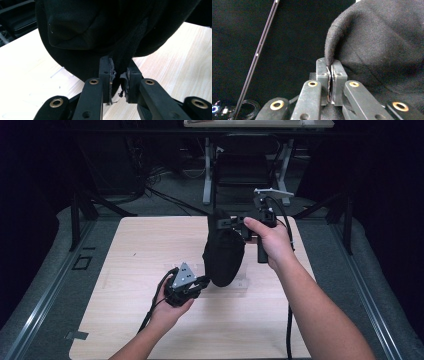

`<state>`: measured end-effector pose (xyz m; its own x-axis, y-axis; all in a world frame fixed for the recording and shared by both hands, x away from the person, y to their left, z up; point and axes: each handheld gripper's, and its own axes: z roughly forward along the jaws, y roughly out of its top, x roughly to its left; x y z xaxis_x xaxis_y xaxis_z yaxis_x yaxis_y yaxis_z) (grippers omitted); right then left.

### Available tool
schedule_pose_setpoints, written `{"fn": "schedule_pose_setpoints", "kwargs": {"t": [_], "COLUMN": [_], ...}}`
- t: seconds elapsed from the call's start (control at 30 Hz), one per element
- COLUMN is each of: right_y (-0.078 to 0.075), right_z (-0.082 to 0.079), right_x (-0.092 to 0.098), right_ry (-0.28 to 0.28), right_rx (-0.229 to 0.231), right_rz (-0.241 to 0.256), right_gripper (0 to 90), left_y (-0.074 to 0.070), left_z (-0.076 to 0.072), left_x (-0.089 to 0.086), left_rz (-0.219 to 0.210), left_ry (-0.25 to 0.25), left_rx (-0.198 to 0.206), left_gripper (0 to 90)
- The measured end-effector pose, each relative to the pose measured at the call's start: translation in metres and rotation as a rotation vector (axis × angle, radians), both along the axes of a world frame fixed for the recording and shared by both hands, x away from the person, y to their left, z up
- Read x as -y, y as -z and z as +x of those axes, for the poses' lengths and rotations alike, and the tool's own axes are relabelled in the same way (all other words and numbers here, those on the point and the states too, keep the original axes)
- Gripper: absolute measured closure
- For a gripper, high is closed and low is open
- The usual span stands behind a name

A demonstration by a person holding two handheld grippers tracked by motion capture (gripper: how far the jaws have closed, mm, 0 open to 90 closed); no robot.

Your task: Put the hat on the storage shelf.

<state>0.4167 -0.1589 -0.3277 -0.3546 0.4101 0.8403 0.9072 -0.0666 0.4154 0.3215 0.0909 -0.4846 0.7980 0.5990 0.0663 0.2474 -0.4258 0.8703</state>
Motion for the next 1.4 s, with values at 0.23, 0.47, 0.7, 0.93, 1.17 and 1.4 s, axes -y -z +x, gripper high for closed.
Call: {"fn": "schedule_pose_setpoints", "kwargs": {"t": [0.23, 0.47, 0.7, 0.93, 1.17, 1.4], "right_y": [0.0, -0.001, -0.006, -0.012, -0.012, -0.015], "right_z": [0.0, -0.001, -0.006, -0.013, -0.018, -0.024], "right_x": [-0.001, -0.001, 0.0, 0.006, 0.016, 0.023], "right_ry": [-0.005, 0.008, 0.012, 0.028, 0.06, 0.083], "right_rx": [0.003, 0.007, 0.036, 0.071, 0.102, 0.137], "right_rz": [0.0, 0.006, 0.031, 0.01, -0.032, -0.074], "right_gripper": [86.5, 83.8, 76.8, 73.0, 73.2, 73.0], "left_y": [0.001, 0.001, 0.002, 0.007, 0.025, 0.043], "left_z": [-0.001, -0.001, -0.001, 0.0, 0.004, 0.003], "left_x": [-0.001, -0.002, -0.006, -0.02, -0.03, -0.042], "left_rz": [0.002, -0.005, -0.013, -0.008, -0.011, -0.082], "left_ry": [-0.002, -0.011, -0.017, -0.061, -0.078, -0.107], "left_rx": [0.007, 0.015, 0.01, -0.001, -0.049, -0.095], "left_gripper": [80.8, 82.1, 82.7, 84.8, 84.6, 84.3]}}
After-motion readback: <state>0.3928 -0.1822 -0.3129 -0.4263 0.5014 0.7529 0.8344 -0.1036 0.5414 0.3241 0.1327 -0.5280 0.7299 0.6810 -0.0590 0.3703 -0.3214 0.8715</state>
